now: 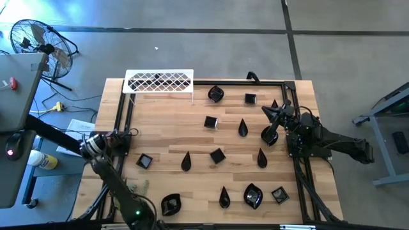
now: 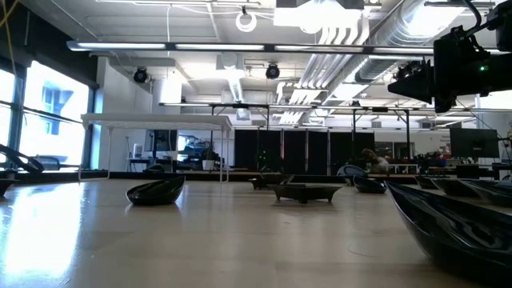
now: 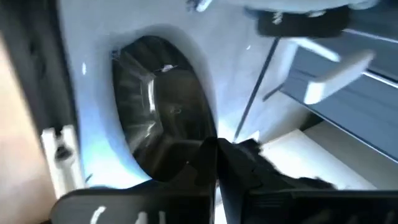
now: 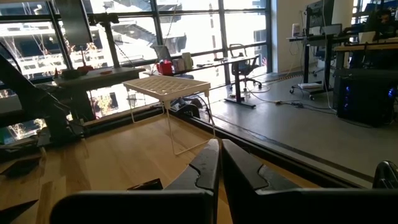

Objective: Pick & Place Mini shaped plates
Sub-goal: Put the leaf-shaped plate on the shelf

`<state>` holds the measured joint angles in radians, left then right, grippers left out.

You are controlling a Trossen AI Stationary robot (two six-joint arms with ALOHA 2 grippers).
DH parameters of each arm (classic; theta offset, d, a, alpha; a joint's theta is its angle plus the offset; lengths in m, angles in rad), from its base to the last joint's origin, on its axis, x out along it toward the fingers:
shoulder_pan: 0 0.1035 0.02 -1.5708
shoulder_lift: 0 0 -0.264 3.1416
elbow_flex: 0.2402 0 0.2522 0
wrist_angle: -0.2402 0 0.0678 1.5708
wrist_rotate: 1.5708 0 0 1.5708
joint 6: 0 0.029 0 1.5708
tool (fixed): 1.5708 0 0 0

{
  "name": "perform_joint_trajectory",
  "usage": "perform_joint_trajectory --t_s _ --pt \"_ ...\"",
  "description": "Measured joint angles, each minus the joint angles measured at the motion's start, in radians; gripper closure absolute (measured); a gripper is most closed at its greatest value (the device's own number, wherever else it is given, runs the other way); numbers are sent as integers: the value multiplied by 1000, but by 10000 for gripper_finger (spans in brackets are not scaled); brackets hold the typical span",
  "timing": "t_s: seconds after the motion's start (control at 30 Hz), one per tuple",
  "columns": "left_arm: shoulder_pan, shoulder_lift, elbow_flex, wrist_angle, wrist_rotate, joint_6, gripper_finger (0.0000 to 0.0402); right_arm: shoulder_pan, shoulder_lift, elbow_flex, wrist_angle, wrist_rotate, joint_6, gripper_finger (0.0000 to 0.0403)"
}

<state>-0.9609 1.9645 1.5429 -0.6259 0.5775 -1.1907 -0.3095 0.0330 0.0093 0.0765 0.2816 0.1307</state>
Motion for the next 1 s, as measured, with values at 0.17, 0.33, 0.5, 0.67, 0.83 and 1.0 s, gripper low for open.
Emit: perform_joint_trajectory --t_s 0.17,0.33,0.5,0.67,0.83,1.0 --pt "9 -1 124 -172 -94 15 401 0 0 0 -1 -1 0 391" --pt "31 -4 173 -309 -203 47 401 0 0 0 -2 0 0 391" --pt "94 -11 164 -468 -282 164 401 0 0 0 -1 -1 0 391" --pt "177 -96 165 -556 -430 326 401 0 0 0 -1 -1 0 391" --pt "285 -198 167 -603 -606 531 401 0 0 0 -1 -1 0 391" --pt "452 -268 162 -747 -739 702 401 0 0 0 -1 0 0 391"
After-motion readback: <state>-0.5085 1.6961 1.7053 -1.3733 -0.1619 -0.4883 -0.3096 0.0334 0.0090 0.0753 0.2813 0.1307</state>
